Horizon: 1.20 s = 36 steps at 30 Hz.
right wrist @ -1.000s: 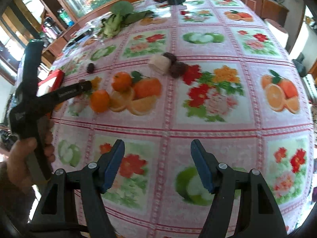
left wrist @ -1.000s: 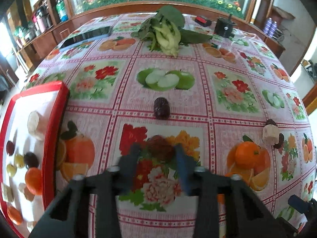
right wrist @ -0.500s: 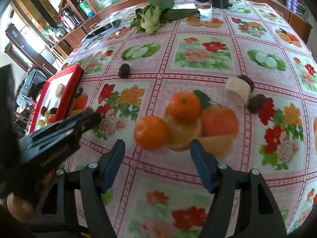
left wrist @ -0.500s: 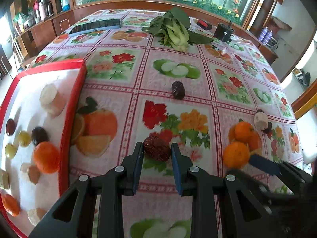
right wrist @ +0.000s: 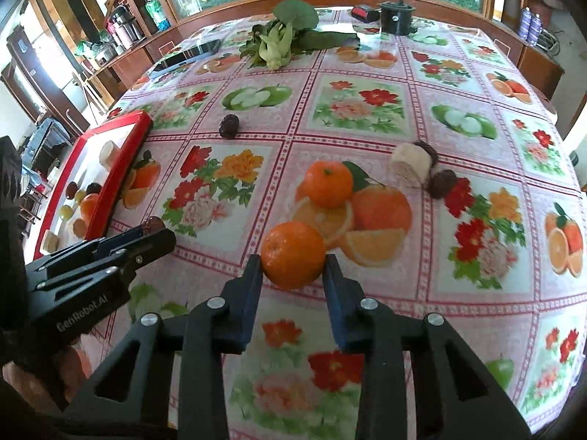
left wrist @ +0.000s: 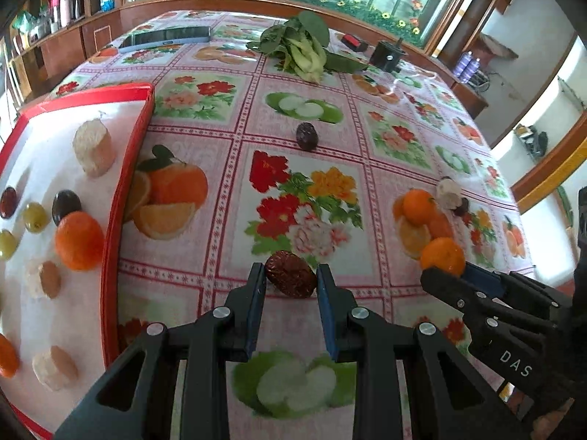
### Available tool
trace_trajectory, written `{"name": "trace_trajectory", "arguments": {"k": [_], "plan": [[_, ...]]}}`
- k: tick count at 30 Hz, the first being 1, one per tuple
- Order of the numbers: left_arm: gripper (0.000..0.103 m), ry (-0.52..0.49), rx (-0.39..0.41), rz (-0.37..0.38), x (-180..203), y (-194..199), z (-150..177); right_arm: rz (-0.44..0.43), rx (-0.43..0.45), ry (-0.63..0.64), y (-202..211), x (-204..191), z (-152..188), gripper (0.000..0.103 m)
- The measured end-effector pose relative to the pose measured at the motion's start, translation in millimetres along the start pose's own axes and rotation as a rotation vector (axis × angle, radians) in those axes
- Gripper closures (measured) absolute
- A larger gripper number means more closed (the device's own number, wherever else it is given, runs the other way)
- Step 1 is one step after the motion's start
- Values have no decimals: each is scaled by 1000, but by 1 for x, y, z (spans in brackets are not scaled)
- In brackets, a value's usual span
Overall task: Organize fruits
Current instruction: 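Grasp a red date with the left tool while the right tool grasps a mandarin, then carry the date and the mandarin in both tools over the white tray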
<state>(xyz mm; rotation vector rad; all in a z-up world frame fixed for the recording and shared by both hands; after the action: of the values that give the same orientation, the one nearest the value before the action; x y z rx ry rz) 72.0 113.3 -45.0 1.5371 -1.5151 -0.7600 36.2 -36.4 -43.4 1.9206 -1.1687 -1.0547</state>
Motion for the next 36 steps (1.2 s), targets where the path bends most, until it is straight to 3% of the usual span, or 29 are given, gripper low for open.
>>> {"name": "trace_trajectory", "arguments": {"k": [8, 15, 36], "plan": [[76, -6, 28, 27, -2, 22, 7, -1, 16, -13, 15, -8, 6, 68], [76, 9, 60, 7, -21, 39, 7, -37, 14, 22, 12, -40, -1, 68], [76, 204, 117, -179, -168, 78, 8, -213, -67, 251, -38, -199, -26, 67]]}}
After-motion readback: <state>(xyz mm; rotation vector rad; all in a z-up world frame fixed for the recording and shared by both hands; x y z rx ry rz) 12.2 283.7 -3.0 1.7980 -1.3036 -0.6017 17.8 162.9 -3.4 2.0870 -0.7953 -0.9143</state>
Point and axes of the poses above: each gripper's, at about its wrist camera, not at the fingertips, and y roughly against the way its jaws point, x to its right, z to its underside, the point moved 8 cm from there along -y, roughly the way its jaws point, and after that the axes turned 9 degrees about -z, right-handed, at the moved point
